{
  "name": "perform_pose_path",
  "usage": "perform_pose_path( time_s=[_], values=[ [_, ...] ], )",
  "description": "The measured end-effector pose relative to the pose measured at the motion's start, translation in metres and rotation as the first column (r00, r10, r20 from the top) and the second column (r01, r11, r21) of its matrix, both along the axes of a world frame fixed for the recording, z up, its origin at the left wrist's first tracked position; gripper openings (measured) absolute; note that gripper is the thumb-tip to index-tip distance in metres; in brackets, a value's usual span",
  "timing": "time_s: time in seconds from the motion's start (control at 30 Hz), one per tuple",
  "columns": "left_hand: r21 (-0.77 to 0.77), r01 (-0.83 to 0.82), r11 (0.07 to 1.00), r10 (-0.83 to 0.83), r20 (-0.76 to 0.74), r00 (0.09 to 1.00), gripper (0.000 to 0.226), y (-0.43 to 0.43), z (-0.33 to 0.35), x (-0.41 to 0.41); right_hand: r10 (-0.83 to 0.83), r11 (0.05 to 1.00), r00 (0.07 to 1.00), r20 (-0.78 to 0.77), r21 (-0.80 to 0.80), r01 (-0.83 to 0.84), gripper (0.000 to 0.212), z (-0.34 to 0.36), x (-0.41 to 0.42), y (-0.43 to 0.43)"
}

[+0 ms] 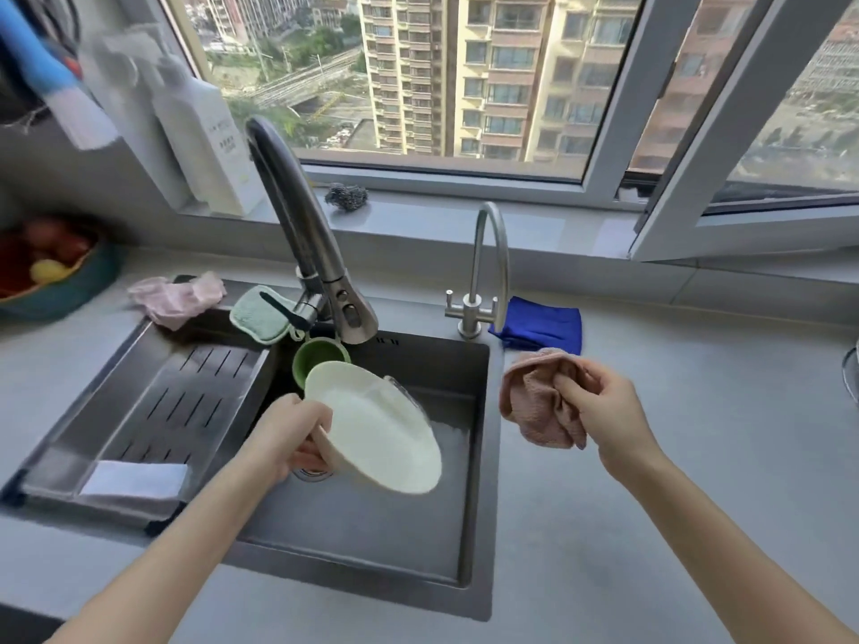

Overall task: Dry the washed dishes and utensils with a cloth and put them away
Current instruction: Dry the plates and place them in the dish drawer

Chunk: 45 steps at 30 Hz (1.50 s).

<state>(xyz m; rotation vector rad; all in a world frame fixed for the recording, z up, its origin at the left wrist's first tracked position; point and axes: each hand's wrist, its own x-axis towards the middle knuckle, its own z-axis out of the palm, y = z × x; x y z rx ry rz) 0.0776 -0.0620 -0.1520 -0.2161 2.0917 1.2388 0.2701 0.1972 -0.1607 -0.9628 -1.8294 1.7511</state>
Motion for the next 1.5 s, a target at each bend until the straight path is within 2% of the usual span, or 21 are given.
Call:
perform_pose_path(
  time_s=[0.07, 0.13, 0.23, 0.3, 0.37, 0.43, 0.47, 0.5, 0.57, 0.63, 0.73, 0.83, 0.9, 0.97, 1.0, 1.07, 1.13, 1.23, 1.33, 1.43, 1.5],
  values=[
    [-0.196, 0.116, 0.974, -0.155, -0.195, 0.968, 0.026, -0.004, 0.009, -0.006, 0.029, 0.995, 1.0, 0.006, 0.097, -0.029, 0.026, 0.001, -0.016, -0.025],
    [-0.404, 0.206, 0.891, -0.35, -0.325, 0.878, 0.023, -0.009, 0.009, -0.008, 0.091, 0.967, 0.992, 0.084, 0.23, -0.109, 0.029, -0.002, -0.03, -0.052],
    [-0.479, 0.203, 0.854, -0.434, -0.442, 0.785, 0.015, -0.016, -0.003, -0.011, 0.118, 0.877, 0.965, 0.233, 0.432, -0.211, 0.028, -0.011, -0.044, -0.085],
    [-0.409, 0.198, 0.891, -0.389, -0.464, 0.796, 0.012, -0.026, -0.012, -0.016, 0.096, 0.853, 0.965, 0.243, 0.481, -0.205, 0.03, -0.014, -0.052, -0.101],
    [-0.257, 0.168, 0.952, -0.274, -0.46, 0.844, 0.013, -0.035, -0.02, -0.02, 0.108, 0.885, 0.983, 0.145, 0.437, -0.162, 0.032, -0.013, -0.058, -0.119],
    [-0.081, 0.076, 0.994, -0.104, -0.452, 0.886, 0.021, -0.04, -0.024, -0.017, 0.182, 0.914, 0.983, 0.024, 0.364, -0.178, 0.031, -0.016, -0.064, -0.144],
    [-0.002, 0.019, 1.0, -0.018, -0.439, 0.898, 0.026, -0.04, -0.024, -0.014, 0.274, 0.911, 0.962, -0.006, 0.322, -0.257, 0.029, -0.02, -0.067, -0.16],
    [0.075, -0.043, 0.996, 0.07, -0.413, 0.908, 0.029, -0.039, -0.025, -0.011, 0.403, 0.877, 0.915, 0.002, 0.286, -0.386, 0.03, -0.025, -0.07, -0.178],
    [0.209, -0.128, 0.969, 0.196, -0.342, 0.919, 0.03, -0.038, -0.026, -0.004, 0.613, 0.731, 0.783, 0.104, 0.302, -0.612, 0.042, -0.036, -0.075, -0.206],
    [0.247, -0.107, 0.963, 0.187, -0.325, 0.927, 0.029, -0.038, -0.023, 0.003, 0.658, 0.634, 0.723, 0.21, 0.363, -0.683, 0.049, -0.044, -0.087, -0.212],
    [0.291, -0.061, 0.955, 0.141, -0.262, 0.955, 0.029, -0.039, -0.02, 0.012, 0.571, 0.547, 0.729, 0.378, 0.486, -0.681, 0.05, -0.053, -0.113, -0.189],
    [0.292, -0.107, 0.95, 0.183, -0.247, 0.952, 0.025, -0.033, -0.017, 0.013, 0.361, 0.461, 0.737, 0.572, 0.577, -0.674, 0.064, -0.066, -0.13, -0.154],
    [0.26, -0.15, 0.954, 0.232, -0.321, 0.918, 0.026, -0.029, -0.015, 0.011, 0.247, 0.494, 0.648, 0.72, 0.482, -0.724, 0.056, -0.072, -0.121, -0.138],
    [0.236, -0.201, 0.951, 0.279, -0.37, 0.886, 0.028, -0.024, -0.016, 0.01, 0.246, 0.577, 0.587, 0.772, 0.37, -0.728, 0.052, -0.075, -0.105, -0.138],
    [0.237, -0.231, 0.944, 0.306, -0.361, 0.881, 0.028, -0.021, -0.019, 0.009, 0.302, 0.606, 0.63, 0.715, 0.366, -0.706, 0.053, -0.07, -0.097, -0.147],
    [0.236, -0.294, 0.926, 0.359, -0.319, 0.877, 0.027, -0.015, -0.025, 0.008, 0.477, 0.647, 0.739, 0.476, 0.378, -0.662, 0.051, -0.052, -0.087, -0.175],
    [0.257, -0.338, 0.905, 0.402, -0.264, 0.877, 0.026, -0.011, -0.029, 0.008, 0.556, 0.679, 0.771, 0.311, 0.366, -0.637, 0.04, -0.034, -0.078, -0.194],
    [0.301, -0.3, 0.905, 0.37, -0.211, 0.905, 0.025, -0.012, -0.027, 0.009, 0.491, 0.729, 0.81, 0.32, 0.359, -0.583, 0.04, -0.023, -0.055, -0.179],
    [0.3, -0.156, 0.941, 0.233, -0.242, 0.942, 0.026, -0.019, -0.024, 0.007, 0.334, 0.639, 0.819, 0.466, 0.527, -0.56, 0.047, -0.043, -0.032, -0.144],
    [0.351, 0.031, 0.936, 0.058, -0.24, 0.969, 0.031, -0.025, -0.023, 0.003, 0.333, 0.577, 0.805, 0.492, 0.569, -0.586, 0.026, -0.047, -0.037, -0.118],
    [0.414, 0.187, 0.891, -0.101, -0.22, 0.97, 0.031, -0.026, -0.018, 0.002, 0.328, 0.47, 0.789, 0.52, 0.634, -0.614, 0.067, -0.039, -0.051, -0.105]
  ],
)
